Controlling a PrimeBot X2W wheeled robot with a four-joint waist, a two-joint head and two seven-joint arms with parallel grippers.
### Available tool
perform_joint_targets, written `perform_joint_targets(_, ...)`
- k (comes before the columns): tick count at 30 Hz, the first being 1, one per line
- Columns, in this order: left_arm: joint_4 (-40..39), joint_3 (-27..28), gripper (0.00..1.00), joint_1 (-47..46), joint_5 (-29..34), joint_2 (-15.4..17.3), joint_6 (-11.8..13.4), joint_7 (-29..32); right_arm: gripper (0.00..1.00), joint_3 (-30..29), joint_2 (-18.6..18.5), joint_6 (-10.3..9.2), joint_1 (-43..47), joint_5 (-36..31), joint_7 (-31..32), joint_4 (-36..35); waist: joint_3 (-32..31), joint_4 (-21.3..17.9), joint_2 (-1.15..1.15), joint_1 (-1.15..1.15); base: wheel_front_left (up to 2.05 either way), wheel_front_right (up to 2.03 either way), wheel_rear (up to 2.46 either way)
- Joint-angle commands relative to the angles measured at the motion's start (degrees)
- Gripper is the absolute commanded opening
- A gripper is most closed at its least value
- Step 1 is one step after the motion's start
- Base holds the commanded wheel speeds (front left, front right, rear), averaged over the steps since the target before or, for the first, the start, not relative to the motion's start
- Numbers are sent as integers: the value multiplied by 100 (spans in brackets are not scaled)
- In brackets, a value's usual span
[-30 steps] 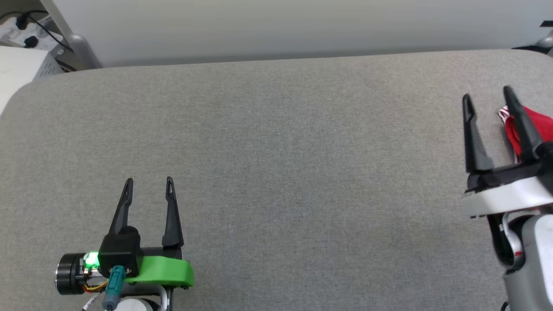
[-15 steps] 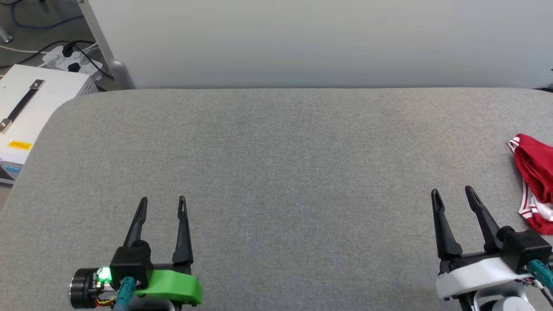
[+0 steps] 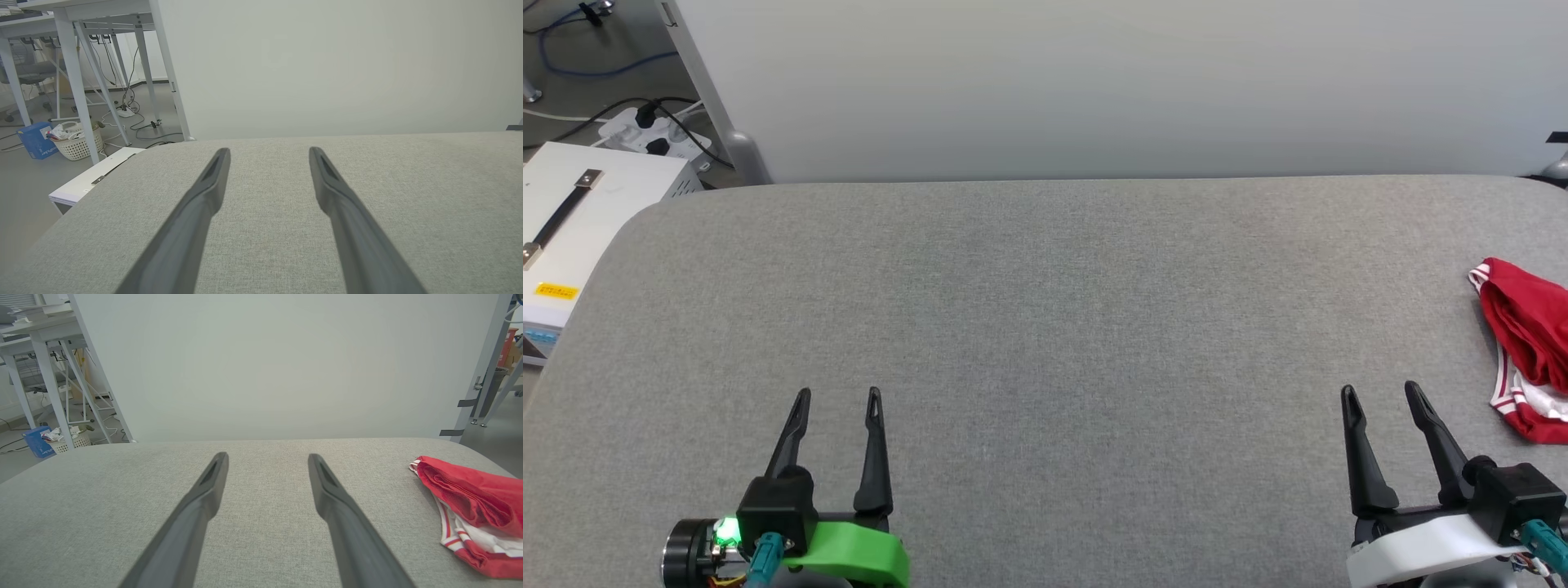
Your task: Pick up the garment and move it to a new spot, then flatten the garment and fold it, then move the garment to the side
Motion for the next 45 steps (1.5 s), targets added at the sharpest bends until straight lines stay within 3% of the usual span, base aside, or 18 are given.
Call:
perform_joint_targets(1, 7, 1, 0, -1, -1, 0, 1, 5, 0, 1, 1, 0, 0, 0, 0, 1, -3, 3, 0, 0, 0, 0, 0)
perform_joint_targets(45, -33, 199, 0, -124, 171, -104, -109, 503, 0, 0, 47, -1, -164, -348, 504, -24, -22, 12, 0, 0, 0, 0, 0)
